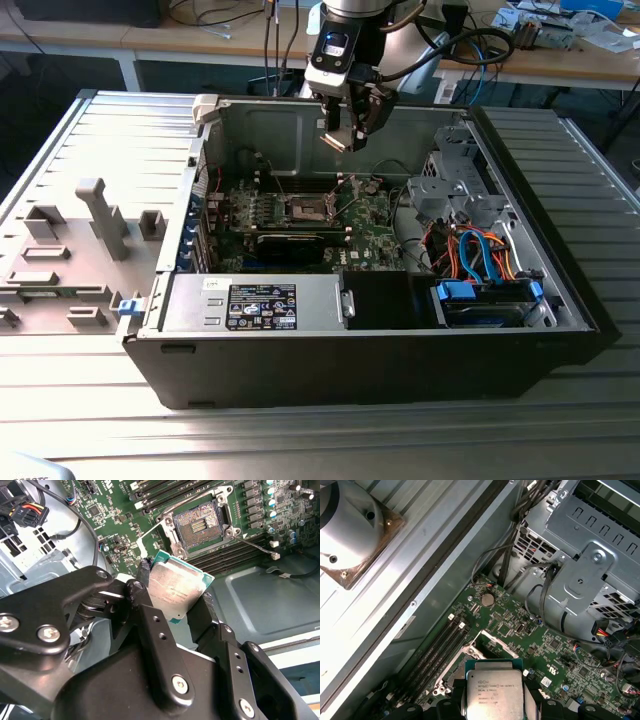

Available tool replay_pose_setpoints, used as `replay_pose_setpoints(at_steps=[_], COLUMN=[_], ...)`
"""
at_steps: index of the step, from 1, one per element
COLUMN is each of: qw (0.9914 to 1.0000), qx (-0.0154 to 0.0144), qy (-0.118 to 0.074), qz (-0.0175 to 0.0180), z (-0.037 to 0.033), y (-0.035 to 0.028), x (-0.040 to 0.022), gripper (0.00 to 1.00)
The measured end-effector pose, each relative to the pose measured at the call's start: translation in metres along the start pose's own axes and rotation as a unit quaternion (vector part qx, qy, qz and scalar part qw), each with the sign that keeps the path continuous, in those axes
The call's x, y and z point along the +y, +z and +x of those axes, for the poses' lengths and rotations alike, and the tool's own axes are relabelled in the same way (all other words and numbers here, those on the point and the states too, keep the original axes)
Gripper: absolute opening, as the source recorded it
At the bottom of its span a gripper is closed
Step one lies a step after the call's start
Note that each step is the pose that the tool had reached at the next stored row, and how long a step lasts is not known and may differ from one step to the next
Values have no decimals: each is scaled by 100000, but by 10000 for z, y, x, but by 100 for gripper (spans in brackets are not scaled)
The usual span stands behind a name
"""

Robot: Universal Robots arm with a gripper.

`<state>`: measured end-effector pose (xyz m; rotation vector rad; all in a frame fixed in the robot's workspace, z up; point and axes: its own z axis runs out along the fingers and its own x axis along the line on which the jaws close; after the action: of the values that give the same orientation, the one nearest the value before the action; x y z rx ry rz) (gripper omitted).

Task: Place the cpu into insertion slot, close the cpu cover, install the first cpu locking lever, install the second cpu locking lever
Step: 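Place the cpu into insertion slot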

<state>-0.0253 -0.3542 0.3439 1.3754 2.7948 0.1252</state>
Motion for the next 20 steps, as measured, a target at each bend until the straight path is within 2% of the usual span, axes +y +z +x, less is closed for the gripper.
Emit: replay_pose_setpoints(at_steps=[20], qw=[99997], qx=[-60], qy=[728], qz=[-9], z=[0], y=[16], x=[-1], gripper=[55])
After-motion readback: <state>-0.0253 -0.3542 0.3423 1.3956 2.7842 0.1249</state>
